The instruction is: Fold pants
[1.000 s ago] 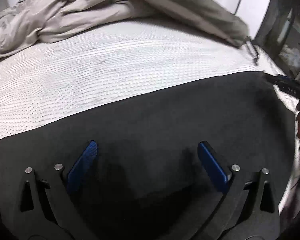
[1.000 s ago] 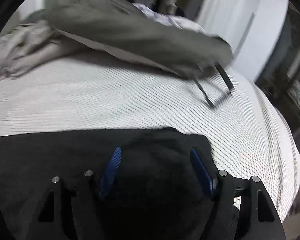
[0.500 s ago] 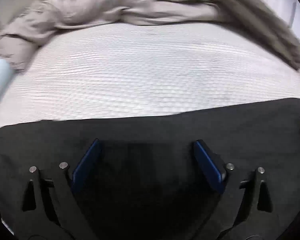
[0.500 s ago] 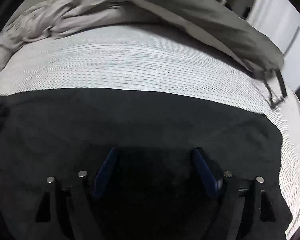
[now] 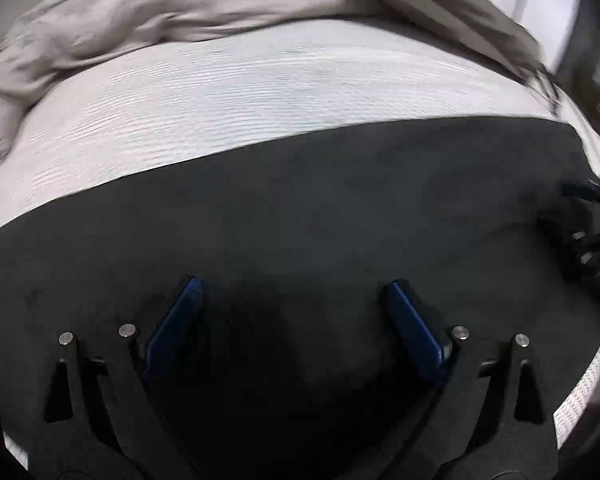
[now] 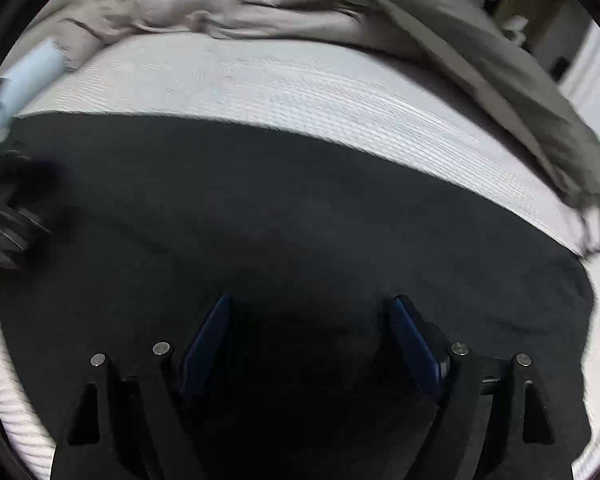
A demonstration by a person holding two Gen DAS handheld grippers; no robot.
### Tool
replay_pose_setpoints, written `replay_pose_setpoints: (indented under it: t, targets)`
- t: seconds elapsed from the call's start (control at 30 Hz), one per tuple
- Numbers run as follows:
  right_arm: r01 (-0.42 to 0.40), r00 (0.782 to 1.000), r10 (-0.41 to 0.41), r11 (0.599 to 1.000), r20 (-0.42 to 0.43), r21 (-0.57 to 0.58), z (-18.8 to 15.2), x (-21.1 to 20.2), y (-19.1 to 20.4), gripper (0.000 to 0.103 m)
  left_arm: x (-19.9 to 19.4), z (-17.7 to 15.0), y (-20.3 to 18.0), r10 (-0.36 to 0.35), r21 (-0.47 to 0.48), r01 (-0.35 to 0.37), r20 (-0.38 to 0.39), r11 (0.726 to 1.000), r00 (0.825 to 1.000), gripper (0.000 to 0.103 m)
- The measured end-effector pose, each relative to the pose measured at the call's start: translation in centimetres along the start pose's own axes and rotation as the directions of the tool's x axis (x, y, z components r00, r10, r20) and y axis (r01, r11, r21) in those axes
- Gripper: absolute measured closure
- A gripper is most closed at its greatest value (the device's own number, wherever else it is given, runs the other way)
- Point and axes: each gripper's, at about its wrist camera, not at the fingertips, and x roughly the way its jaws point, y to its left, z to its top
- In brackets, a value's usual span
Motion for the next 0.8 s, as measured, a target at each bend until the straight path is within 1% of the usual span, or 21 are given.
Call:
replay_pose_setpoints:
  t: [0.03,0.07,0.1,0.13,0.17,0.23,0.3,0.33,0.37,0.4,0.47,0.5,0.53,0.57,0.6,0.63,0.67,0.7,0.73,0.77,0.8]
  targets:
    - [0.041,0.999,-0.041,0.998,-0.006,0.049,-0.7,-0.1,-1.7,0.020,-0.4,-0.6,1.4,0.045,-0.018,-0.045,0.003,0.999,0.999,0.010]
    - [0.088,0.996,-0.087,0.992,-0.018,0.092,-1.3,-0.3,-3.2,0.019,-0.8,-1.3,2.5,0.063,-0.037,-0.062,0.007,0.997,0.998,0.010]
    - [0.137,0.991,-0.134,0.983,-0.030,0.125,-1.8,-0.5,-4.8,0.018,-1.3,-1.9,3.5,0.064,-0.059,-0.063,0.013,0.996,0.998,0.009]
    - [0.187,0.982,-0.183,0.971,-0.046,0.151,-2.5,-0.5,-6.3,0.016,-1.7,-2.4,4.1,0.080,-0.075,-0.079,0.014,0.994,0.997,0.009]
    - [0.212,0.977,-0.206,0.962,-0.052,0.172,-3.1,-0.6,-7.2,0.015,-2.4,-2.8,4.2,0.095,-0.087,-0.092,0.024,0.992,0.995,0.010]
    - [0.166,0.986,-0.162,0.955,-0.036,0.246,-4.0,-1.2,-8.9,0.015,-3.6,-3.1,4.0,0.076,-0.099,-0.071,0.045,0.993,0.996,0.012]
    - [0.143,0.990,-0.141,0.960,-0.024,0.242,-3.9,-2.2,-8.2,0.016,-4.9,-3.1,2.5,-0.011,-0.095,0.019,0.085,0.995,0.996,0.012]
    - [0.111,0.993,-0.115,0.971,0.003,0.209,-3.4,-2.9,-7.0,0.016,-5.4,-3.0,0.8,-0.073,-0.071,0.081,0.106,0.994,0.992,0.012]
    - [0.061,0.997,-0.068,0.984,0.040,0.165,-3.0,-3.5,-5.5,0.016,-5.6,-3.3,-0.6,-0.116,-0.043,0.122,0.111,0.992,0.987,0.011]
    - [0.016,0.997,-0.025,0.992,0.069,0.123,-2.5,-4.2,-3.8,0.016,-5.5,-3.4,-3.3,-0.182,0.020,0.181,0.095,0.983,0.979,0.011]
    - [-0.060,0.995,0.055,0.997,0.082,0.050,-1.8,-4.4,-0.2,0.016,-4.5,-3.7,-7.0,-0.235,0.121,0.229,0.042,0.966,0.971,0.011]
    - [-0.108,0.992,0.107,0.994,0.066,0.005,-1.6,-4.0,1.7,0.016,-3.9,-3.9,-8.0,-0.227,0.148,0.222,0.018,0.964,0.974,0.011]
    - [-0.137,0.989,0.139,0.990,0.044,-0.032,-1.6,-3.3,2.7,0.016,-3.1,-4.4,-8.7,-0.195,0.179,0.194,-0.012,0.965,0.981,0.011]
    - [-0.137,0.990,0.139,0.987,0.014,-0.089,-1.9,-2.5,4.1,0.016,-2.6,-5.0,-8.8,-0.173,0.199,0.175,-0.026,0.964,0.985,0.011]
    - [-0.120,0.992,0.123,0.986,0.017,-0.119,-2.3,-2.4,4.5,0.016,-2.6,-5.1,-8.3,-0.179,0.207,0.179,-0.021,0.962,0.984,0.011]
    - [-0.118,0.992,0.122,0.983,0.025,-0.139,-2.7,-2.4,4.2,0.016,-3.1,-5.2,-7.6,-0.185,0.205,0.184,-0.015,0.961,0.983,0.011]
    - [-0.127,0.991,0.131,0.983,0.018,-0.129,-3.2,-2.5,3.1,0.016,-3.4,-5.2,-6.3,-0.172,0.198,0.171,-0.012,0.965,0.985,0.011]
    - [-0.115,0.993,0.116,0.989,0.011,-0.097,-3.6,-2.7,1.2,0.016,-3.8,-5.5,-4.8,-0.128,0.177,0.126,-0.001,0.976,0.992,0.010]
    - [-0.075,0.997,0.076,0.995,0.008,-0.072,-4.2,-2.9,-0.6,0.016,-4.2,-6.2,-3.1,-0.093,0.151,0.092,0.003,0.984,0.996,0.010]
    - [0.012,1.000,-0.012,0.999,-0.002,-0.035,-5.1,-2.9,-3.2,0.016,-4.1,-6.5,-1.6,-0.068,0.127,0.067,0.003,0.990,0.998,0.010]
    - [0.094,0.996,-0.094,0.996,-0.014,0.004,-5.9,-3.0,-5.5,0.015,-4.2,-6.9,0.2,-0.047,0.088,0.046,0.006,0.995,0.999,0.009]
